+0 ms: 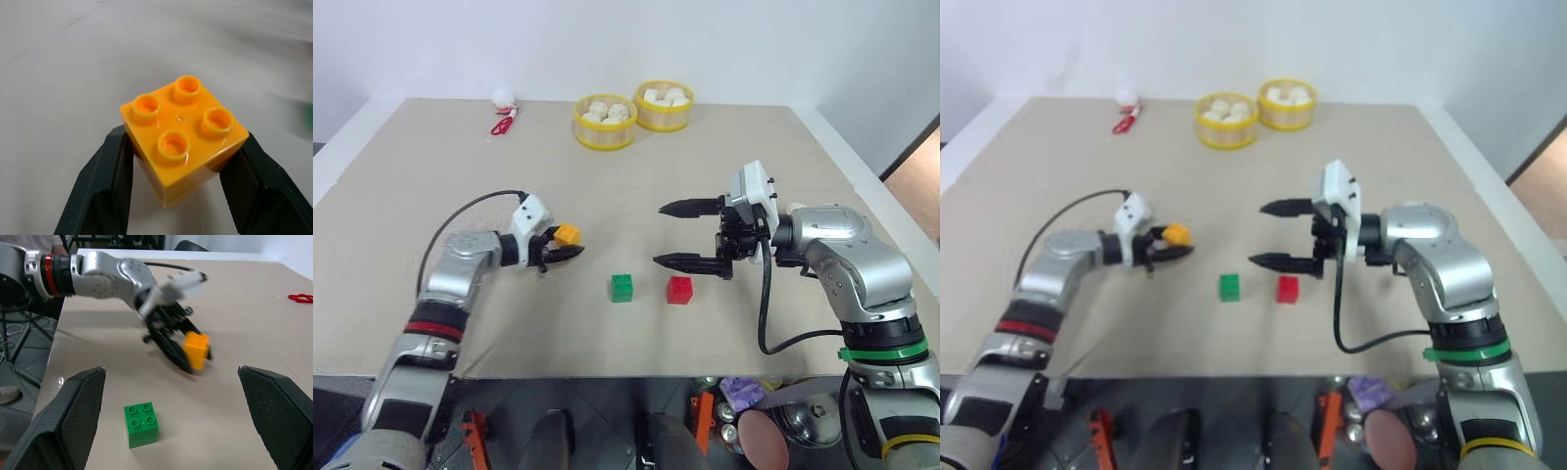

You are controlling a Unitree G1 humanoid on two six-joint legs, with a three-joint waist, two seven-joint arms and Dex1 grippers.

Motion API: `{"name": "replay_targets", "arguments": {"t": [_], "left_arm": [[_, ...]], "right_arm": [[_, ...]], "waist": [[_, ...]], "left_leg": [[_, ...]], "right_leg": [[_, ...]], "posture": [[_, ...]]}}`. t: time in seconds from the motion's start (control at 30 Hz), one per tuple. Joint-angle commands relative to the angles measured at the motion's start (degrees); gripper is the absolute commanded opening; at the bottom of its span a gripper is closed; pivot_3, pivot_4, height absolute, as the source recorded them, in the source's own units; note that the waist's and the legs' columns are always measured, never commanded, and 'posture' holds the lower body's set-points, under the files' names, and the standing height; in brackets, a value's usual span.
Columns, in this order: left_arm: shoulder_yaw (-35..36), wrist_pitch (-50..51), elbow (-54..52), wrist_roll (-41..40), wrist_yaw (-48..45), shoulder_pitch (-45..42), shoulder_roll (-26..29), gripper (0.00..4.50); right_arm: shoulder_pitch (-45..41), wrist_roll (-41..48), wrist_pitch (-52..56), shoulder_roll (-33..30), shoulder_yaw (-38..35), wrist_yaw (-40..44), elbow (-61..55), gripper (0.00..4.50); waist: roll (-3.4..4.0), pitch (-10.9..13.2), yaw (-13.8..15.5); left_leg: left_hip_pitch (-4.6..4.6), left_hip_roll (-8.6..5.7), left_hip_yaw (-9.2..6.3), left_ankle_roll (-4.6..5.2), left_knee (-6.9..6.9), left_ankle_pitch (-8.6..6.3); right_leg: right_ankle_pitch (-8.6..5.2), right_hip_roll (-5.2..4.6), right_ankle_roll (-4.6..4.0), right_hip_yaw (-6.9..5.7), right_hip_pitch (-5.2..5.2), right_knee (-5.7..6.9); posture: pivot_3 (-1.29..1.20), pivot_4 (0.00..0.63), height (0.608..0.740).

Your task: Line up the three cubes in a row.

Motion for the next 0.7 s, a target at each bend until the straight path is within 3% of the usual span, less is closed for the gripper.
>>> {"name": "replay_targets", "arguments": {"t": [0.03, 0.2, 0.4, 0.7], "left_arm": [[1.1, -1.5, -3.3, -4.0, -8.4, 1.1, 2.3, 1.9], [-0.3, -4.7, -2.9, -5.0, -17.9, 2.4, 4.4, 1.9], [-2.8, -13.2, 1.0, -2.9, -24.1, 1.8, 3.0, 1.9], [-7.0, -25.0, 12.5, 0.2, -27.4, -3.9, -0.7, 1.9]], "right_arm": [[-0.2, 0.8, 0.0, -1.2, -1.3, 0.2, -2.6, 4.5], [0.3, 2.1, 1.3, -2.4, -1.9, 0.8, -4.0, 4.5], [3.2, 4.1, 2.2, -5.1, -1.9, 3.5, -7.4, 4.5], [5.0, 4.5, 2.6, -6.0, -2.8, 1.6, -9.3, 4.5]], "waist": [[0.0, 0.0, 0.1], [0.0, 0.0, 0.1], [0.0, 0.0, 0.1], [0.0, 0.0, 0.1]], "left_leg": [[0.0, 0.0, 0.0, 0.0, 0.02, 0.0], [0.0, -0.02, 0.05, 0.0, 0.05, 0.0], [0.0, -0.02, 0.04, 0.0, 0.05, 0.0], [0.0, 0.0, 0.02, 0.02, 0.19, 0.01]], "right_leg": [[0.0, 0.0, 0.0, 0.0, 0.01, 0.0], [0.0, -0.06, 0.0, 0.03, 0.02, 0.0], [0.0, -0.04, 0.0, 0.03, 0.02, 0.01], [0.0, -0.02, 0.01, 0.03, 0.02, 0.11]], "posture": [[0.0, 0.15, 0.74], [0.0, 0.15, 0.74], [0.0, 0.15, 0.74], [0.0, 0.15, 0.74]]}}
